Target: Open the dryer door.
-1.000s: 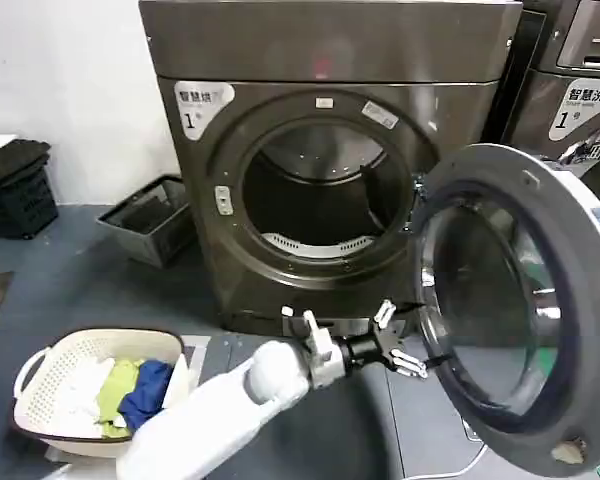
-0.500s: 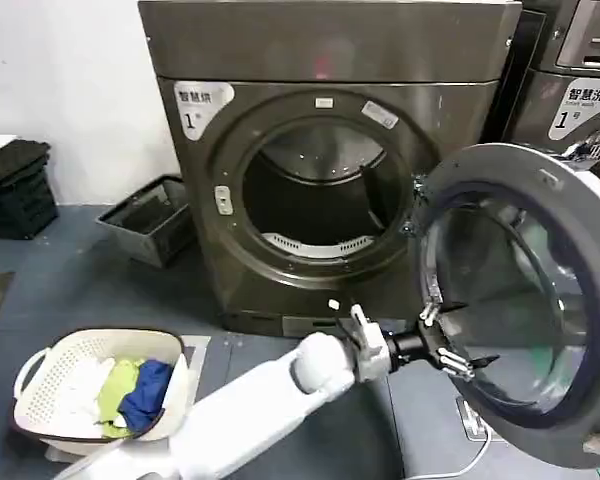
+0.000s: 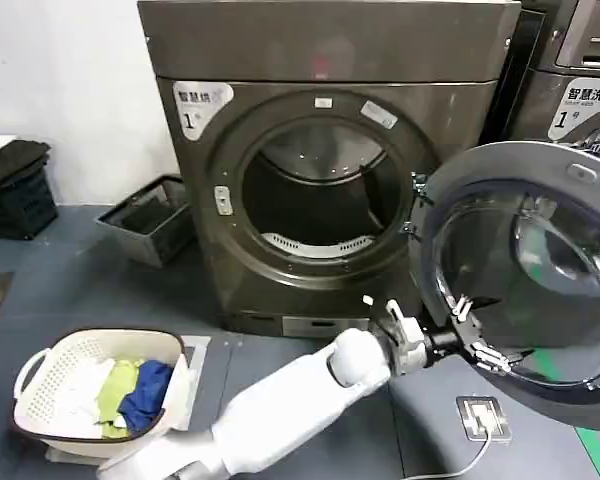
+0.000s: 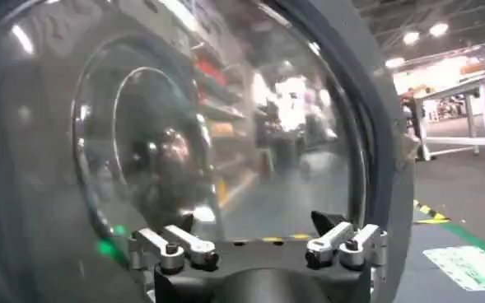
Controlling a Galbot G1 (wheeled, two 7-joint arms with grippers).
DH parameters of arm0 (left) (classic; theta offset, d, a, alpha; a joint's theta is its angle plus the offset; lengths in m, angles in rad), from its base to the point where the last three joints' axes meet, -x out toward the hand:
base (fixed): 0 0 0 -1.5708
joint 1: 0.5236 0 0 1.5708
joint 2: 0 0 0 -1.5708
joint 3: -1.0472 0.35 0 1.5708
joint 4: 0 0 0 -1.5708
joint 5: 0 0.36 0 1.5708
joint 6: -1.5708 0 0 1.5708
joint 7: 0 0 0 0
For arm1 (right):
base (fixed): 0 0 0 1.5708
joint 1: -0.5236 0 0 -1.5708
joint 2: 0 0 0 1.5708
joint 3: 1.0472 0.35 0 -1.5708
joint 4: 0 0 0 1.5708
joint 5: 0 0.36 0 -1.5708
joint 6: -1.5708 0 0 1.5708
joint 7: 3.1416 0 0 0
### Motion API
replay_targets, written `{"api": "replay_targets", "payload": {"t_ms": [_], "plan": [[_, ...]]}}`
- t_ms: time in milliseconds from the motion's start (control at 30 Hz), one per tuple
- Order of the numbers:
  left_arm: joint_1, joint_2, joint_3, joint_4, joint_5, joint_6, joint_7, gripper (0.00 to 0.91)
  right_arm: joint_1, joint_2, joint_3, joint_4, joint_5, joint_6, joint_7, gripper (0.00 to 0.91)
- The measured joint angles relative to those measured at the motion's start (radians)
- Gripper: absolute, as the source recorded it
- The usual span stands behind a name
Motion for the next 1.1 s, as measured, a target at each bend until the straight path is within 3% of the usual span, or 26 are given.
{"api": "replay_targets", "payload": {"t_ms": [567,900,1100], "plan": [[-0.020,-0.083,-0.036,0.135,0.003,-0.005,-0.045,0.907,0.002,0.000,0.009,0.002,-0.003,-0.012,0.021,0.907],[-0.021,-0.083,-0.037,0.149,0.004,-0.003,-0.040,0.907,0.005,0.000,0.002,0.004,-0.004,-0.010,0.018,0.907],[0.001,-0.083,-0.030,0.100,0.009,0.028,-0.036,0.907,0.005,0.000,0.001,0.010,-0.003,-0.011,0.014,0.907]]}}
